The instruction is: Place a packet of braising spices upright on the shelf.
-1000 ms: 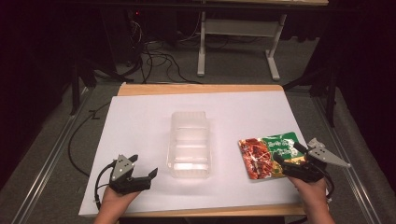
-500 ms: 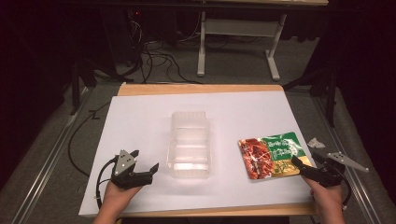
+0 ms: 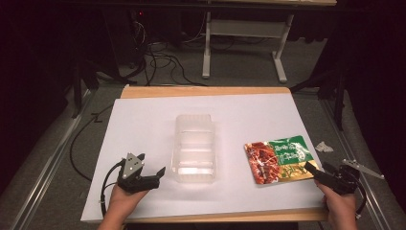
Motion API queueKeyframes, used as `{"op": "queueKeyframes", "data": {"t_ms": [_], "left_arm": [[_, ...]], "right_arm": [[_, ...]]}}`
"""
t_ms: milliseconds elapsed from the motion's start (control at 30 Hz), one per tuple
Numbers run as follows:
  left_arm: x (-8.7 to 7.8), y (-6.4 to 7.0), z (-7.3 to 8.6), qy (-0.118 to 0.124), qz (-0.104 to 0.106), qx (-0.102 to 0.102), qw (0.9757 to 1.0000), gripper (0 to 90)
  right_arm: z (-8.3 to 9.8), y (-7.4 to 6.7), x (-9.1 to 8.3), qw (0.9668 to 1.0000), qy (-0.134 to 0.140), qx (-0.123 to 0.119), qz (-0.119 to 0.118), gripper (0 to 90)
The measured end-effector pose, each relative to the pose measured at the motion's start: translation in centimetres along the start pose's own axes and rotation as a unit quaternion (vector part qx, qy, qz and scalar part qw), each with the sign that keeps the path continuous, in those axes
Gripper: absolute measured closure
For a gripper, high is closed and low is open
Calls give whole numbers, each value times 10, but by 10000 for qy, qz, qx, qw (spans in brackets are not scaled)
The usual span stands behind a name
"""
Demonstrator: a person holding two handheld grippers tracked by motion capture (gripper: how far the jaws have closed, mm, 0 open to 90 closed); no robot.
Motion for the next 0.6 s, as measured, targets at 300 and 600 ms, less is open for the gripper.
{"op": "queueKeyframes", "data": {"t_ms": [300,600], "left_arm": [[-2,0,-1,45,-4,-5,10000,118],[-2,0,-1,92,92,21,9999,119]], "right_arm": [[3,1,1,9997,-128,185,69,124],[6,2,3,9993,-249,269,32,152]]}}
Point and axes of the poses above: each handheld gripper's, and its own axes: x roughly forward along the jaws, z roughly out of its underside, y roughly to its right, the point moved 3 cm from there along x, roughly forward along the jaws, and after that the axes turned 4 degrees about x, right-handed, at the moved point
